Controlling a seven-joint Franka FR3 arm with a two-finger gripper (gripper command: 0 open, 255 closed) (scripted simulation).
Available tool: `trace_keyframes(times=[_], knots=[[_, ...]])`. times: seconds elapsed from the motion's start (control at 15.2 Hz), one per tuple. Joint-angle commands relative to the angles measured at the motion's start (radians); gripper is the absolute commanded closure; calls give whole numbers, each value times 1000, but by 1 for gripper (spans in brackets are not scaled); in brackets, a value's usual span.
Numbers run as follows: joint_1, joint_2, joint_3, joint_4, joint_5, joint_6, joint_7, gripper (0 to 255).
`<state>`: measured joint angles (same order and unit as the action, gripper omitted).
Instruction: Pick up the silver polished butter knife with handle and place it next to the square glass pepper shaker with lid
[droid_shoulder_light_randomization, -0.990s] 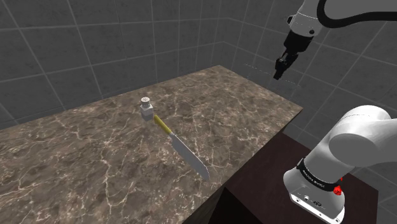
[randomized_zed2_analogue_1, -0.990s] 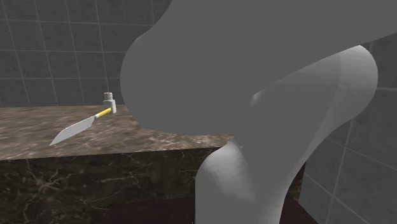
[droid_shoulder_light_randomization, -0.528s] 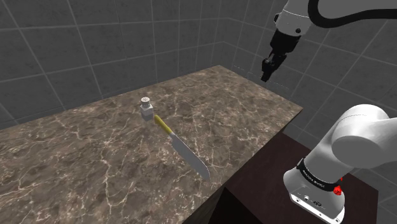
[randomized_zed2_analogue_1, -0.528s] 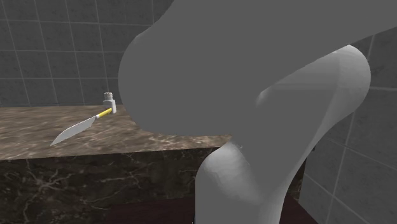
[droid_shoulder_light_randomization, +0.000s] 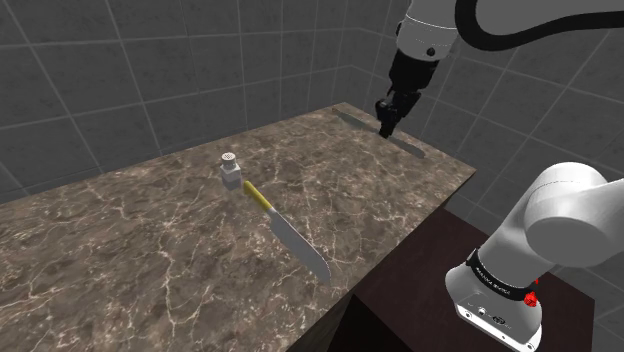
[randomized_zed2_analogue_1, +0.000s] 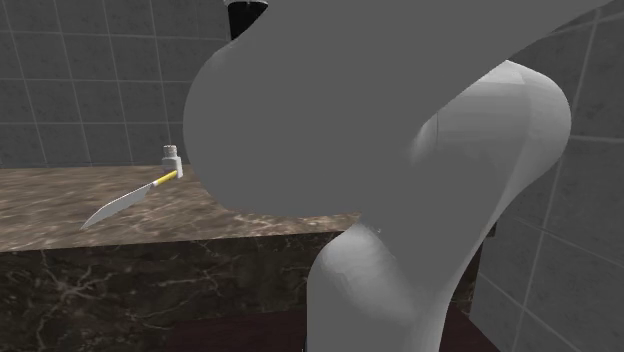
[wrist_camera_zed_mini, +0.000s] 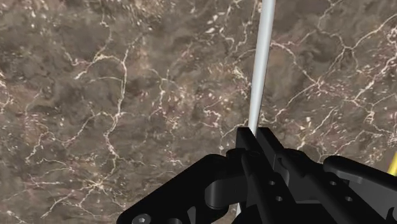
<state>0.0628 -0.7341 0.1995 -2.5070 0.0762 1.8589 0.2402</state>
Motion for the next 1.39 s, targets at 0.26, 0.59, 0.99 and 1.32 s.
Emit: trace_keyframes(times=[0.26,0.59,0.99,1.32], knots=[[29,139,134,116,44,28,146,255],[33,277,243,239,42,46,270,255],[28,473,373,422,-18,49,435,255],[41,673,473,610,-132,24,595,255]])
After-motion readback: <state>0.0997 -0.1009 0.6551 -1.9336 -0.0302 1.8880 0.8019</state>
